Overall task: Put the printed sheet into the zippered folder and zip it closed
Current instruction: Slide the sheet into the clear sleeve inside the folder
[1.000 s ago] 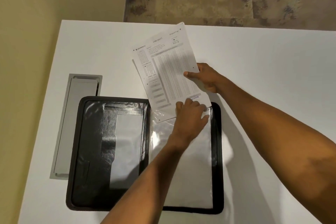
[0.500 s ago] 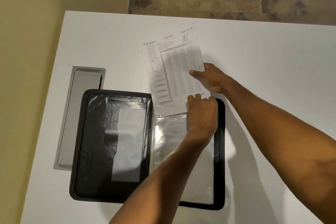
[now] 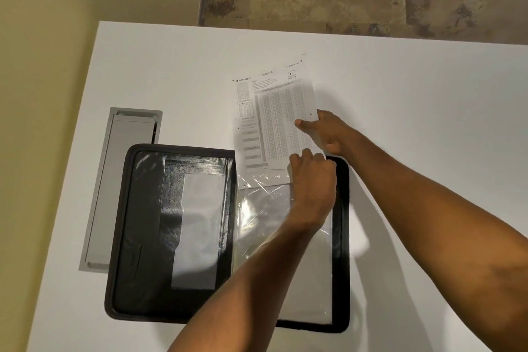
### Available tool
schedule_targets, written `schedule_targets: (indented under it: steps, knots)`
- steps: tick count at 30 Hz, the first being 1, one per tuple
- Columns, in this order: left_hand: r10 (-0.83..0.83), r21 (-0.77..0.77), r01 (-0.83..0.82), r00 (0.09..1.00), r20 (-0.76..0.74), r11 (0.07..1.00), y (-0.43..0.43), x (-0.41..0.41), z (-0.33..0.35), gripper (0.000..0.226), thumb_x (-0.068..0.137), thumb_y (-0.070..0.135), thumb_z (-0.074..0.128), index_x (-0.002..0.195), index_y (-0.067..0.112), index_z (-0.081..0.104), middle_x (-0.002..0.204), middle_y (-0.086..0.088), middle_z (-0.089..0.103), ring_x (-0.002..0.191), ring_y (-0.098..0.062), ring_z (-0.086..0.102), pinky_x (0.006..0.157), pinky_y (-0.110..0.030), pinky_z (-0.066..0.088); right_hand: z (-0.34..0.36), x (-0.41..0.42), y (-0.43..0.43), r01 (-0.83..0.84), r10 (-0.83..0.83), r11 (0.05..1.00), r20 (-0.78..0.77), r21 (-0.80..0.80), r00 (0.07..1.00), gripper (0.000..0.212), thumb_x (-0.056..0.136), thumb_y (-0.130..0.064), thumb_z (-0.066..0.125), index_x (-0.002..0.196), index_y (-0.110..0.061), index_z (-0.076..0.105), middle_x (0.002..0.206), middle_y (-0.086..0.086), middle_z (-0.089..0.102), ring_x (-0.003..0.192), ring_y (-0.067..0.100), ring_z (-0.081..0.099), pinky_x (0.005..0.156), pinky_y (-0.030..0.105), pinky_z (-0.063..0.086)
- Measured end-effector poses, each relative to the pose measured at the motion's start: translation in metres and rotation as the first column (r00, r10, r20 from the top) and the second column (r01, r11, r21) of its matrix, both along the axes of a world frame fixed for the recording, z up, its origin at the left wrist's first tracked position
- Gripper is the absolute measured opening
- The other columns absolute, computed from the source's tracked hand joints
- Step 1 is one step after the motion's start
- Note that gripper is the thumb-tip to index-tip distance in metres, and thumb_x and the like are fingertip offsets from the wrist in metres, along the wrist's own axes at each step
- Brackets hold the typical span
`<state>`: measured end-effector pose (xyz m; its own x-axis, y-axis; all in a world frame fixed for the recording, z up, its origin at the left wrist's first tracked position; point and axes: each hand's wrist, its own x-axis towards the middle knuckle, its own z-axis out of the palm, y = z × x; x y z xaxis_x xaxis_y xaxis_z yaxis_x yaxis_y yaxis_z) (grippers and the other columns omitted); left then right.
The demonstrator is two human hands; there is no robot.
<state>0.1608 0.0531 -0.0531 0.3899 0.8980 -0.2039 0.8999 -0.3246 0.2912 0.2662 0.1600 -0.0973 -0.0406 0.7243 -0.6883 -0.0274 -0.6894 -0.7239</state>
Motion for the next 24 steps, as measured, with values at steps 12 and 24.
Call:
schedule_targets:
  steps: [12,24]
  knots:
    - [-0.052,0.106,0.040,0.992,0.116,0.994,-0.009,-0.008,-0.019,0.015,0.081,0.015,0.088,0.094,0.015,0.080,0.098,-0.008,0.071,0.093,-0.025,0.061,0.084,-0.042,0.048,0.005,-0.004,0.012,-0.033,0.054,0.996,0.241,-0.088,0.969,0.060,0.096,-0.033,0.072,0.145,-0.006,0.051,0.134,0.004,0.061,0.072,0.005,0.054,0.074,0.016,0.045]
    - [-0.002,0.029,-0.004,0.975,0.221,1.000,0.004,-0.012,-0.022,0.015,0.099,0.018,0.065,0.093,0.021,0.078,0.093,-0.001,0.070,0.086,-0.022,0.057,0.082,-0.036,0.039,0.008,0.003,-0.021,0.033,-0.023,0.997,0.143,-0.070,0.989,0.040,0.092,-0.034,0.077,0.125,-0.014,0.066,0.114,0.000,0.073,0.102,0.017,0.070,0.086,0.029,0.061]
